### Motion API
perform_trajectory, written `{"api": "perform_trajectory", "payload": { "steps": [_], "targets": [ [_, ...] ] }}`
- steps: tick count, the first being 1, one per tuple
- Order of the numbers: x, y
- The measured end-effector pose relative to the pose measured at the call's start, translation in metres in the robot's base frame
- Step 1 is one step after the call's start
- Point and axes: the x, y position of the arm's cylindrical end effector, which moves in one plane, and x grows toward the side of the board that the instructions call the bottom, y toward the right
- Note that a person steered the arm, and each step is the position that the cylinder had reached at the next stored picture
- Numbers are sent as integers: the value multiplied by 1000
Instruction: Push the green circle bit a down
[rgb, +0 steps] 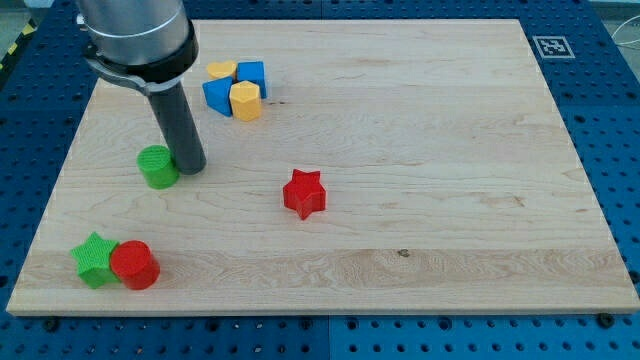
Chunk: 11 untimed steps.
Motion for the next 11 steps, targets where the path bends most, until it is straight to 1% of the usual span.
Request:
{"api": "perform_trajectory", "payload": {
  "steps": [2,3,4,5,6,7,8,9,10,11],
  "targets": [
    [0,-24],
    [-22,-24],
    [-31,-31],
    [-14,-42],
    [23,-46],
    [40,-52],
    [37,-52],
    [13,-53],
    [-1,-66],
    [0,-89]
  ]
}}
